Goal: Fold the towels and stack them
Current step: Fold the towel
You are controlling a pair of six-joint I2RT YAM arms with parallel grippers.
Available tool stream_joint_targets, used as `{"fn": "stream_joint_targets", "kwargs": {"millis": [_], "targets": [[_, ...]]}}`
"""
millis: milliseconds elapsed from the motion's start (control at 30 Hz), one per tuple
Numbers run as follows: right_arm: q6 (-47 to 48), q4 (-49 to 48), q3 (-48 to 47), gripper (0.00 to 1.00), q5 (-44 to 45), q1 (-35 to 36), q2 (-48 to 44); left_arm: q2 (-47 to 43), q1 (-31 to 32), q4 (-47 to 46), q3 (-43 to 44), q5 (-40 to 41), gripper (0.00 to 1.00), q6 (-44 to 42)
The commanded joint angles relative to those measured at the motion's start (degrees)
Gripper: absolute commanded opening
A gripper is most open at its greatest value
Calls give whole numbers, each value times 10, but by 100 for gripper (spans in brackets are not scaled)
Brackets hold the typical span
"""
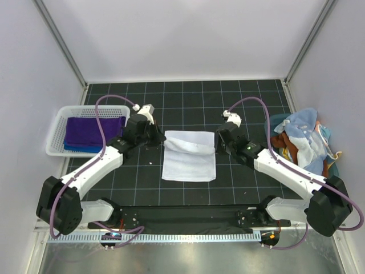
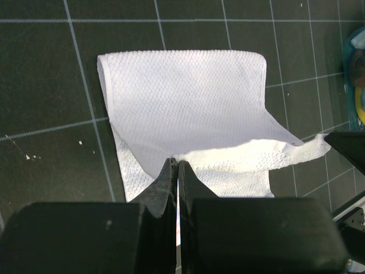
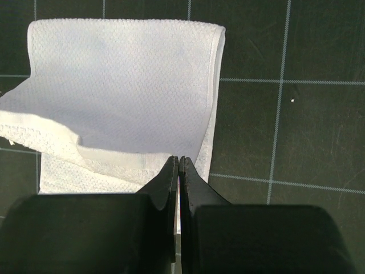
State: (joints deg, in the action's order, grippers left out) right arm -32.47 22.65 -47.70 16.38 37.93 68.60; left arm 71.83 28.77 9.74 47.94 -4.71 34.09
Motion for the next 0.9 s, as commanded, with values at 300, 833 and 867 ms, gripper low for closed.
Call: {"fn": "stream_joint_targets", "kwargs": {"millis": [300, 833, 867], "targets": [[-18, -4, 25, 1, 16, 15, -12, -17, 6, -6, -35, -18, 0, 2], [-34, -19, 74, 1, 4, 38, -11, -11, 14, -19, -91, -50, 0, 11], [-35, -18, 77, 1, 3, 43, -11, -11, 14, -20, -93, -50, 0, 12]]}}
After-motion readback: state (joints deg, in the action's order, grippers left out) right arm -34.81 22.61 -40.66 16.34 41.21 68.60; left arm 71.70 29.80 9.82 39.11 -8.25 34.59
